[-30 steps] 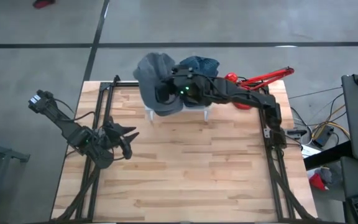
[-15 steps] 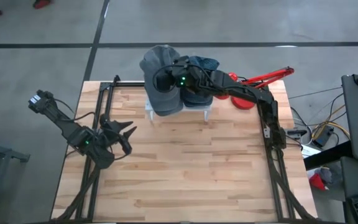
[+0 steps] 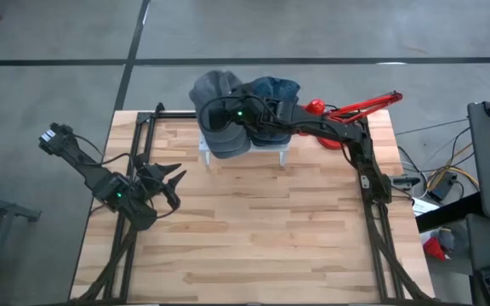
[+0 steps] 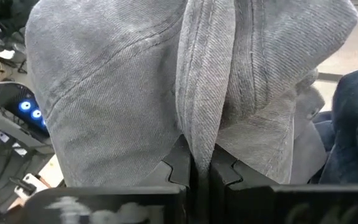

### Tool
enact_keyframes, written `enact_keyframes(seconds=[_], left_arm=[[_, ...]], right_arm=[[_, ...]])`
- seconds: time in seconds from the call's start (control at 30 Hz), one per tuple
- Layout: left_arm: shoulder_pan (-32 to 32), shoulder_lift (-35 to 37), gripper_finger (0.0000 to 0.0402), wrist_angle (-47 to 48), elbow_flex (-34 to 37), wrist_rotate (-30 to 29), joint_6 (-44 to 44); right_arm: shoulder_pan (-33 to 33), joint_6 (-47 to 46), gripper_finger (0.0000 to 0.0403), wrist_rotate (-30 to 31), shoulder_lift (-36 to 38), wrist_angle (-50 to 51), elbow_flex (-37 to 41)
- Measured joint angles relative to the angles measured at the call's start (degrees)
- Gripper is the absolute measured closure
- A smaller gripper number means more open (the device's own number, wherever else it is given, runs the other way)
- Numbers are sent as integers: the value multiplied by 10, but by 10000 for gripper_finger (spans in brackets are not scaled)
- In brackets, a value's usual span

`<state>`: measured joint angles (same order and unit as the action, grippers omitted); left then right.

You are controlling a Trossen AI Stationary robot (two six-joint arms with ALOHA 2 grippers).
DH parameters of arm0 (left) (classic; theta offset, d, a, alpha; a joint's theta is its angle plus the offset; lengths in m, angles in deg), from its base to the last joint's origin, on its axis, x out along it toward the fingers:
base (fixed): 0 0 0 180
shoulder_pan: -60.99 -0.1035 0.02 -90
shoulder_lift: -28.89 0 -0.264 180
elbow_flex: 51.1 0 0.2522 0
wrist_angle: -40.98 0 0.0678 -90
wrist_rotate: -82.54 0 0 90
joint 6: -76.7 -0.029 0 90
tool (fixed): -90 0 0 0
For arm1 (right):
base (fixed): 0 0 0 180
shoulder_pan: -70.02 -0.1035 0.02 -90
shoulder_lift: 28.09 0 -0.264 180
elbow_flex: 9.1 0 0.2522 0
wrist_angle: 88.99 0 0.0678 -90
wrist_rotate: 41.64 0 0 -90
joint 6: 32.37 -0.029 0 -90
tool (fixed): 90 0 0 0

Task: Pick & Place hat
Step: Stack the gray cap on the stacked gray caps on the shelf

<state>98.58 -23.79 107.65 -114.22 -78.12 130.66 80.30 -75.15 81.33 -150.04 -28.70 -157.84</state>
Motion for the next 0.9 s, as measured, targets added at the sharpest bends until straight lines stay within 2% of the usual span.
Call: enact_keyframes(seconds=[0.9], left_arm=[[0, 0, 275, -2, 0, 0, -17]], right_arm=[[5, -27, 390, -15, 2, 26, 1]])
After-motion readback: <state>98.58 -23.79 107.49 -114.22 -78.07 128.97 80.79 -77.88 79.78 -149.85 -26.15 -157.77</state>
